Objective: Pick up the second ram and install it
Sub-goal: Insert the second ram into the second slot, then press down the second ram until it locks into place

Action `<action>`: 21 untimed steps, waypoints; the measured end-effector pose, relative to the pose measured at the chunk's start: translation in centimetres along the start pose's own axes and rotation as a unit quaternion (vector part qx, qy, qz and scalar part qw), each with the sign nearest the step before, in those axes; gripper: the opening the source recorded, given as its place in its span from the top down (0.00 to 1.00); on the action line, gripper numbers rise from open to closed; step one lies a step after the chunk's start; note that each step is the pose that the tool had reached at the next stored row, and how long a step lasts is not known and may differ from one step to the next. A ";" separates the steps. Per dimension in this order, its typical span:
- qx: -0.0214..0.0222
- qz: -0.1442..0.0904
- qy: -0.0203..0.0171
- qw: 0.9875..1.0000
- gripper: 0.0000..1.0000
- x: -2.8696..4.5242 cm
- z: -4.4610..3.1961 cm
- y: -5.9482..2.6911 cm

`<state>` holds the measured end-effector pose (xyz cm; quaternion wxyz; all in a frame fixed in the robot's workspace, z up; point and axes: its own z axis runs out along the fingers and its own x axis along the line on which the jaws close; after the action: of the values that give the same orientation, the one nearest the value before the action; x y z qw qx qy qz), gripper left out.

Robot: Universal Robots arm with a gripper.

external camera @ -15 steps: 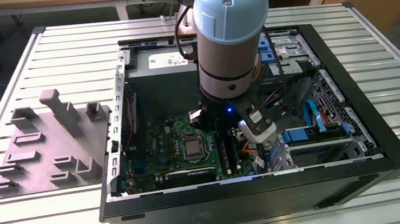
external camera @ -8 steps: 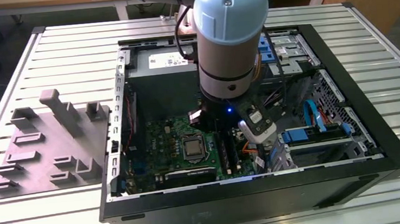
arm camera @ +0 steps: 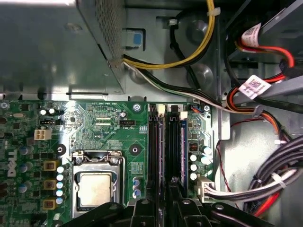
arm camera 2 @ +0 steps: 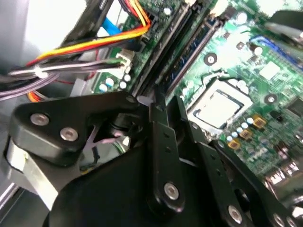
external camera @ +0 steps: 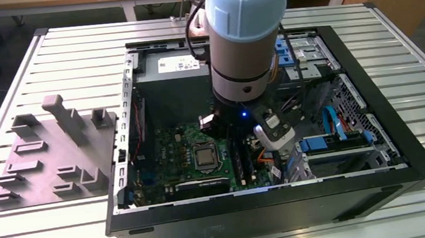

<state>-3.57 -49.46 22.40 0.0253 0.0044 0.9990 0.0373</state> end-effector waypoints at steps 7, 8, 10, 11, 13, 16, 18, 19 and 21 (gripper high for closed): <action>0.000 0.000 0.000 1.000 0.75 -0.14 -2.69 0.20; 0.000 0.000 0.000 1.000 0.75 -0.15 -2.88 0.21; 0.000 0.000 0.000 1.000 0.75 -0.15 -3.01 0.23; 0.000 0.000 0.000 1.000 0.75 -0.15 -3.00 0.23; 0.002 0.000 0.000 1.000 0.75 -0.15 -3.02 0.22; 0.002 0.000 0.000 1.000 0.75 -0.15 -3.01 0.22; 0.002 0.000 0.000 1.000 0.75 -0.15 -3.01 0.22; 0.002 0.000 0.000 1.000 0.75 -0.15 -3.02 0.22; 0.003 0.000 0.000 1.000 0.75 -0.15 -3.01 0.23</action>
<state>-3.56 -49.46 25.43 0.0253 0.0044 0.9991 0.0347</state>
